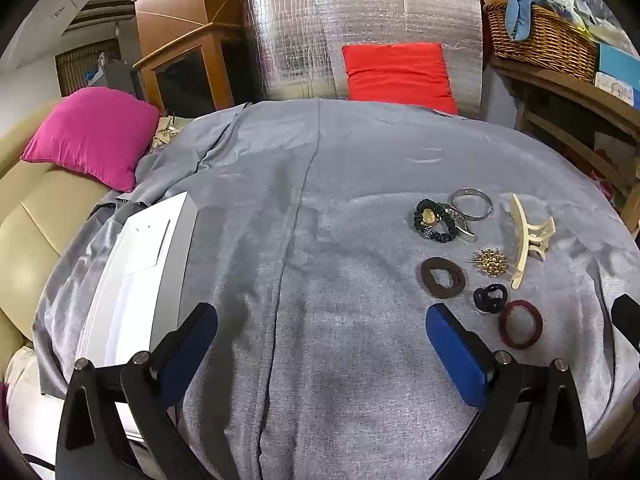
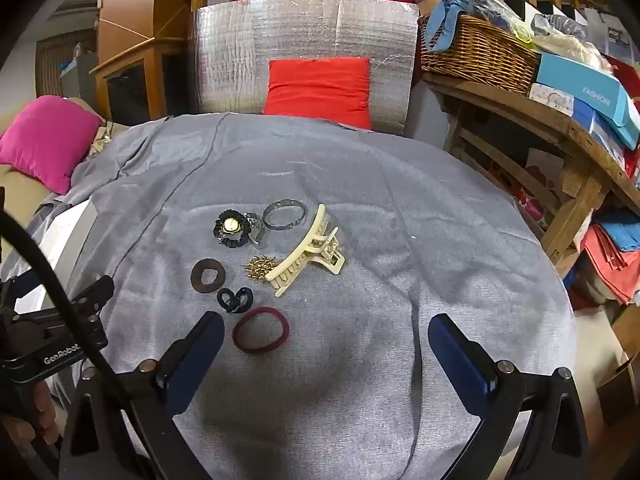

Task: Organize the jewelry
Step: 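Move both tools toward the jewelry on the gray cloth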

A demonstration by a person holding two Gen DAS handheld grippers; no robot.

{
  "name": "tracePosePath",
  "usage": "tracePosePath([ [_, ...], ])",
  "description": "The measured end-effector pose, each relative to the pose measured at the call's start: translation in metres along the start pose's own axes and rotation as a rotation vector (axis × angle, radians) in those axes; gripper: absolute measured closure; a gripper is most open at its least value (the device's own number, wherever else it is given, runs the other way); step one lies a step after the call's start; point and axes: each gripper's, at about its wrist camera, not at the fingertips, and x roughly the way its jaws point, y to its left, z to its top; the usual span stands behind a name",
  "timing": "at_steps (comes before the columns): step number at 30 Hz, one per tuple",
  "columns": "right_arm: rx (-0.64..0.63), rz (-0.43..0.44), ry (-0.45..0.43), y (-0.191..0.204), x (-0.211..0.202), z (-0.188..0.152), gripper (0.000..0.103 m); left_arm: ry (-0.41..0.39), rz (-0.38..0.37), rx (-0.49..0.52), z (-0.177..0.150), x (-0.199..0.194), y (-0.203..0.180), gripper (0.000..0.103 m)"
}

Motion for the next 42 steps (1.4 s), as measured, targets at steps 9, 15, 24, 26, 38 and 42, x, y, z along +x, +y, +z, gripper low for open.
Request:
tracePosePath([
  [9,-0.018,0.024,0.009,0.011,0.002,-0.002,0.000,-0.002,0.013,-0.010,0.001,0.000,0.005,0.000],
  [15,-0.052,0.026,0.036,0.019,0.005,-0.003,0.000,0.000,0.032,-0.027,0.002,0.002,0.014,0.000],
  [24,-0.067,0.032,0.019,0.026,0.009,-0.003,0.000,0.011,0.042,-0.037,0.001,0.006,0.021,0.000],
  [26,-0.075,0.026,0.023,0.026,0.010,-0.003,0.000,0.032,0.033,-0.033,0.001,0.011,0.019,0.000],
  [38,0.086,0.024,0.036,-0.032,0.019,0.003,0.000,0.174,-0.055,-0.064,-0.004,0.033,0.011,0.000],
  [42,0.122,0.071,0.048,-0.044,0.027,0.013,0.000,0.048,-0.138,-0.089,0.001,0.012,0.013,0.000],
])
